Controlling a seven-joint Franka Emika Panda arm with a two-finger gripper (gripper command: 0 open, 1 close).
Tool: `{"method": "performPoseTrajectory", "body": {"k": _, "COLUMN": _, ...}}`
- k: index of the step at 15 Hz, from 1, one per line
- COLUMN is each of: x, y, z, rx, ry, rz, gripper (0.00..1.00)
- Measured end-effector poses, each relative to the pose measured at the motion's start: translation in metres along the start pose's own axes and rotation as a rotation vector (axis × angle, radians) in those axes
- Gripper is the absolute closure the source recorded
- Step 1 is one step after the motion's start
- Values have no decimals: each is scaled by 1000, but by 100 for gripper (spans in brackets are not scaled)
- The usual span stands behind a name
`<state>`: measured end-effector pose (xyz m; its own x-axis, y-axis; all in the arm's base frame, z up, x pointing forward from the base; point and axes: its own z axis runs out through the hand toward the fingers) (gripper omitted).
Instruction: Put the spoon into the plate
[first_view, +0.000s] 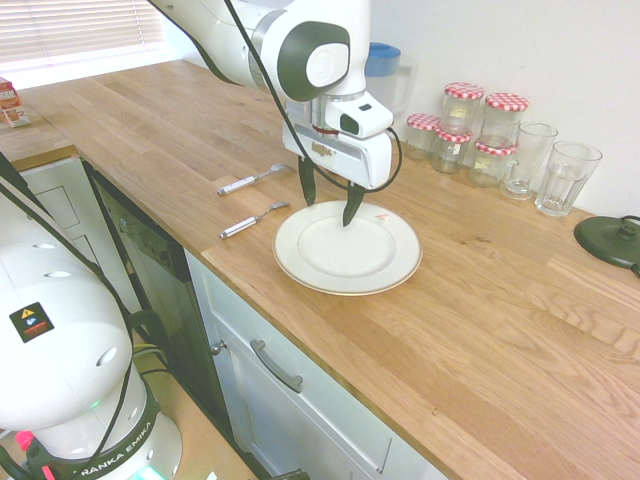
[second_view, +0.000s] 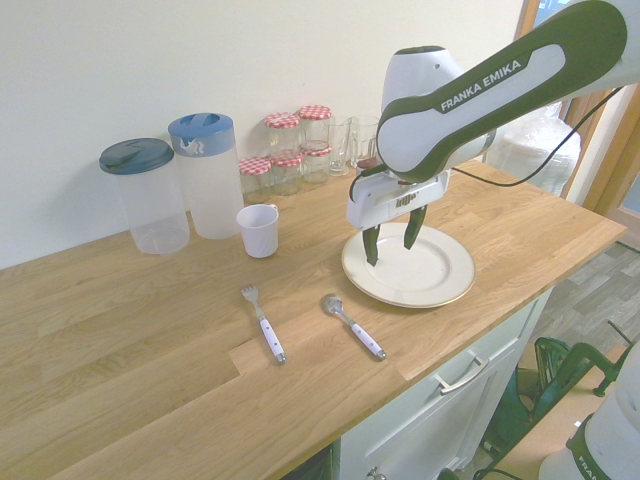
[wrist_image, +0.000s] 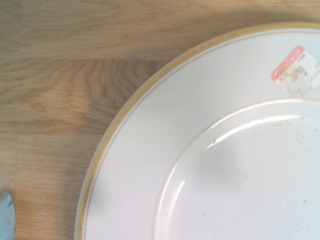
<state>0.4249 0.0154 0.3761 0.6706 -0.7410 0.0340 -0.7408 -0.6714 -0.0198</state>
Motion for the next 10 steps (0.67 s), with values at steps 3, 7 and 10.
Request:
{"method": "performPoseTrajectory", "body": {"k": 3, "x": -6, "y": -6, "z": -2, "rx": 1, "ry": 6, "rz": -23, "gripper": 0}}
{"method": "performPoseTrajectory", "body": {"k": 7, "x": -57, "y": -30, "z": -16, "rx": -29, "ry": 10, "rz": -54, "gripper": 0}}
{"method": "performPoseTrajectory", "body": {"k": 10, "x": -96, "y": -41, "z": -26, "rx": -28, "ry": 2, "rz": -67, "gripper": 0}}
